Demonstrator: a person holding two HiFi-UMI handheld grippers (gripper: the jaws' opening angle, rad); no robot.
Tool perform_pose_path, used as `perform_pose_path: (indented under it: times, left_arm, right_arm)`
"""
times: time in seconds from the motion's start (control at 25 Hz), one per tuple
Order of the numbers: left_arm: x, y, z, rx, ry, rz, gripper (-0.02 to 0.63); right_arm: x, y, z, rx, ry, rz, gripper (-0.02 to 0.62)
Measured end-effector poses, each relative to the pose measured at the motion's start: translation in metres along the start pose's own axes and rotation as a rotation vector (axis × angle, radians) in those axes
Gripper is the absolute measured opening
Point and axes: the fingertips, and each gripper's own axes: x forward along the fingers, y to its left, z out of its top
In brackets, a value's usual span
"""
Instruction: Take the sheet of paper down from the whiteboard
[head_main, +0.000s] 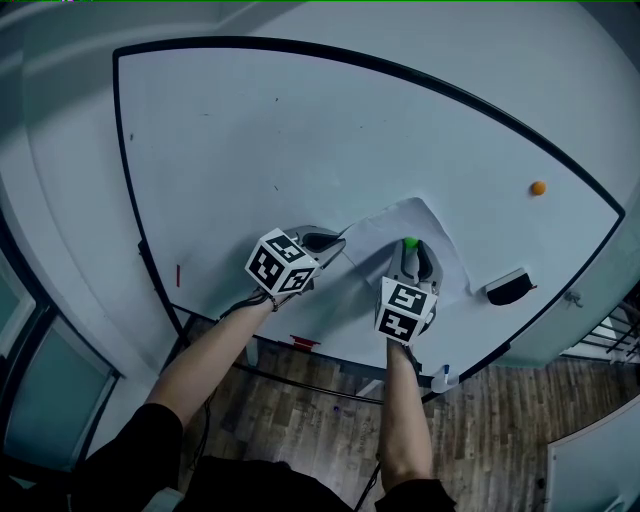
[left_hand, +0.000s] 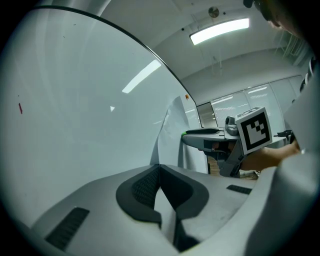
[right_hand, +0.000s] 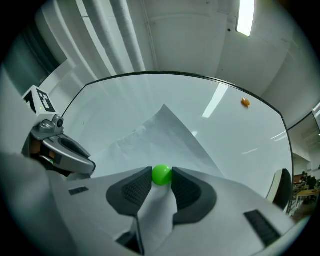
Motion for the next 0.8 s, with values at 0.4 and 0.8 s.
perform_pose_path:
  times: [0.4,0.8]
  left_arm:
    - [-0.0006,-0.0005,-0.0001,-0.004,0.0,0.001,0.021]
    - [-0.0013,0.0007,-0.0012,-0.017,-0.001,0.008,0.021]
  right_arm:
    - [0.0004,-0.0002,-0.0008,0.003,0.001,0.003,0.133]
    - [0.0002,0.0006,-0.0009,-0.006,0.005,0.006,0.132]
